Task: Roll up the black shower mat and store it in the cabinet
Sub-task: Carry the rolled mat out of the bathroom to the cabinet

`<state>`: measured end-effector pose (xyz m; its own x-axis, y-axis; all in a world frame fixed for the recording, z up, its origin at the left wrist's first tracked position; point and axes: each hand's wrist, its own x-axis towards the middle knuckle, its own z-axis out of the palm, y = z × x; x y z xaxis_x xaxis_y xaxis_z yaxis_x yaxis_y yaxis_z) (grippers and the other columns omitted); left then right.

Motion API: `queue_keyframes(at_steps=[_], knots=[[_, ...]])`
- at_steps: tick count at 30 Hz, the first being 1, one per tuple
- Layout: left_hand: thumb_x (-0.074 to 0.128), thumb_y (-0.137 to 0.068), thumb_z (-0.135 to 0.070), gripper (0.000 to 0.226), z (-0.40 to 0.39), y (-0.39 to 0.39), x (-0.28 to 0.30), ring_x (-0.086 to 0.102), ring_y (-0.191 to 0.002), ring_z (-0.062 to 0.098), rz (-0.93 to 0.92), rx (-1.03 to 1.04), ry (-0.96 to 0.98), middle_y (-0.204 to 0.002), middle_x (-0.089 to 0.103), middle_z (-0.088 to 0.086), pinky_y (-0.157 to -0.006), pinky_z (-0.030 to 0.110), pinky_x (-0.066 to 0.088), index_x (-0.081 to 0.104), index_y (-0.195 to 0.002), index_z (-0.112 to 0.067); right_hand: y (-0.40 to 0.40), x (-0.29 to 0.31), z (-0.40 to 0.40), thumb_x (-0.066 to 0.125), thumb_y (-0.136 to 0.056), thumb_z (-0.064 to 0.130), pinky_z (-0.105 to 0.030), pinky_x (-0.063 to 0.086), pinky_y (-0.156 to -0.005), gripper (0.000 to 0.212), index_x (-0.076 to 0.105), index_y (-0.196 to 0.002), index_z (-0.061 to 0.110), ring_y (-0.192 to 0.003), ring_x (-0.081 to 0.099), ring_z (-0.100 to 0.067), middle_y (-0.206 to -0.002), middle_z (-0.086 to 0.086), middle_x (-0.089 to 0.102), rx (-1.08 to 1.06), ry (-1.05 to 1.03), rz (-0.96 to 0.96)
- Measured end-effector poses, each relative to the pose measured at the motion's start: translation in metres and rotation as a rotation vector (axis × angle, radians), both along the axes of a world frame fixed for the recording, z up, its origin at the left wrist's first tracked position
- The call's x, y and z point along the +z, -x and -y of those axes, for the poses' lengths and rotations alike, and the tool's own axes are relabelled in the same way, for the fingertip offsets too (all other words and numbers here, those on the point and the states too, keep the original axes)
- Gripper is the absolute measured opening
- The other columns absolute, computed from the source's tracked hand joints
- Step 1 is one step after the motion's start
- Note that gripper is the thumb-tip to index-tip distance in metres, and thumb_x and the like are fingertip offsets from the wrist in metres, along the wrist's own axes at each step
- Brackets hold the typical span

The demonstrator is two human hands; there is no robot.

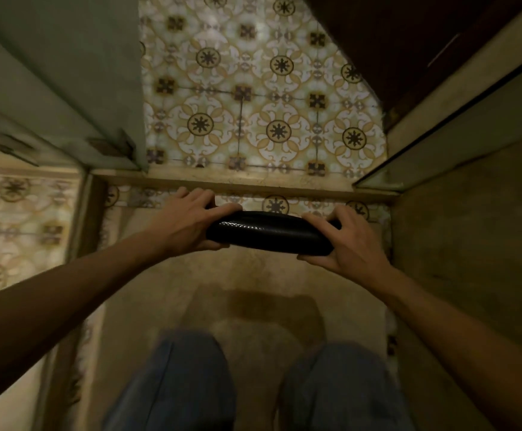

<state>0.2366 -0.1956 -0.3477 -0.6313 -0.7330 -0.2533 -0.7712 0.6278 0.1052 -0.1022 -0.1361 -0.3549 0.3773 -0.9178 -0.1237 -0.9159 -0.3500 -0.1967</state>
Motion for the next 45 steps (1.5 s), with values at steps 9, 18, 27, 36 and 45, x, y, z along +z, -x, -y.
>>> queue_keyframes(at_steps=[9, 18, 27, 36, 45], knots=[[0.065, -0.074, -0.068, 0.082, -0.041, -0.024, 0.229, 0.056, -0.091, 0.035, 0.000, -0.009, -0.027, -0.105, 0.057, 0.016, -0.075, 0.043, 0.045, 0.035, -0.143, -0.034, -0.031, 0.241, -0.043, 0.070, -0.073, 0.071, -0.039, 0.044, -0.072, 0.077, 0.057, -0.134, 0.025, -0.088, 0.044, -0.024, -0.097, -0.007, 0.046, -0.062, -0.133, 0.062], [0.062, -0.075, -0.070, 0.080, -0.086, -0.061, 0.354, 0.054, -0.092, 0.029, -0.017, -0.035, -0.077, -0.098, 0.054, 0.009, -0.080, 0.043, 0.045, 0.037, -0.141, -0.034, -0.063, 0.363, -0.089, 0.063, -0.073, 0.076, -0.038, 0.048, -0.069, 0.077, 0.053, -0.135, 0.031, -0.085, 0.044, -0.018, -0.097, -0.002, 0.046, -0.073, -0.167, 0.087], [0.059, -0.075, -0.073, 0.082, -0.061, -0.085, 0.403, 0.057, -0.097, 0.029, 0.014, -0.040, -0.066, -0.108, 0.058, 0.008, -0.082, 0.040, 0.042, 0.038, -0.142, -0.032, -0.090, 0.413, -0.062, 0.069, -0.069, 0.076, -0.038, 0.050, -0.067, 0.083, 0.054, -0.136, 0.029, -0.084, 0.047, -0.020, -0.099, -0.005, 0.049, -0.060, -0.135, 0.055], [0.057, -0.075, -0.075, 0.081, 0.037, -0.066, 0.413, 0.059, -0.095, 0.027, 0.057, -0.099, -0.062, -0.110, 0.059, 0.005, -0.082, 0.038, 0.043, 0.036, -0.140, -0.032, -0.076, 0.423, 0.018, 0.070, -0.069, 0.075, -0.033, 0.047, -0.067, 0.081, 0.056, -0.133, 0.028, -0.085, 0.049, -0.021, -0.099, -0.004, 0.050, -0.091, -0.113, 0.080], [0.056, -0.077, -0.074, 0.078, 0.209, -0.012, 0.403, 0.057, -0.105, 0.028, 0.117, -0.069, -0.254, -0.117, 0.056, 0.005, -0.090, 0.042, 0.046, 0.033, -0.138, -0.031, -0.029, 0.400, 0.185, 0.056, -0.071, 0.084, -0.032, 0.045, -0.066, 0.081, 0.052, -0.133, 0.031, -0.087, 0.052, -0.022, -0.102, -0.003, 0.050, -0.051, -0.250, 0.031]])
